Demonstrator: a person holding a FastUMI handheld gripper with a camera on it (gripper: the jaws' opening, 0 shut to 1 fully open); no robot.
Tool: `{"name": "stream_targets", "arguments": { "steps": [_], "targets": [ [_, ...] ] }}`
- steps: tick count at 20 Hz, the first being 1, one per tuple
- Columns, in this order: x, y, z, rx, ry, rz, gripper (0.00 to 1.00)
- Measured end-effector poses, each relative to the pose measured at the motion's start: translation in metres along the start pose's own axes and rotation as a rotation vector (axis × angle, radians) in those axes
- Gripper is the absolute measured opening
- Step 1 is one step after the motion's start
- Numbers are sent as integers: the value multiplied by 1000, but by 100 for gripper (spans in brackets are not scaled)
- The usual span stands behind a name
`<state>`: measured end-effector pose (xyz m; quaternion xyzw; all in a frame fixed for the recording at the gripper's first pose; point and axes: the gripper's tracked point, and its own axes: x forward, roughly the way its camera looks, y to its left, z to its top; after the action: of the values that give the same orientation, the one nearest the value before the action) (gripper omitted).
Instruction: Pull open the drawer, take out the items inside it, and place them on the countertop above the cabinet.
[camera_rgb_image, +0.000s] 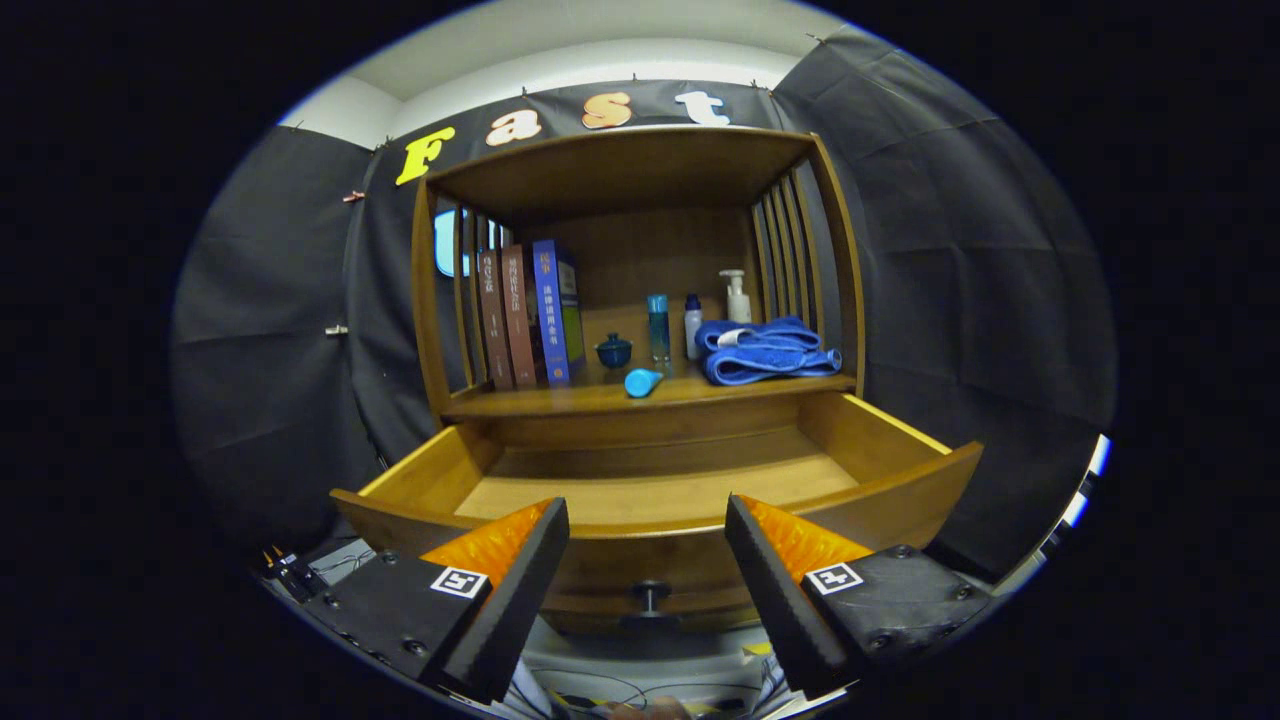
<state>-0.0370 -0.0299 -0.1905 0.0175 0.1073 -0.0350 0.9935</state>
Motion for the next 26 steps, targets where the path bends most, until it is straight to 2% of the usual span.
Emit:
{"name": "stream_targets", "arguments": {
  "steps": [2,6,11,26],
  "targets": [
    [5,-4,-13,1,53,-21,100],
    [4,0,-5,-46,18,-25,100],
    [28,0,0,-35,24,-24,99],
    [160,4,28,-25,48,-26,100]
  ]
}}
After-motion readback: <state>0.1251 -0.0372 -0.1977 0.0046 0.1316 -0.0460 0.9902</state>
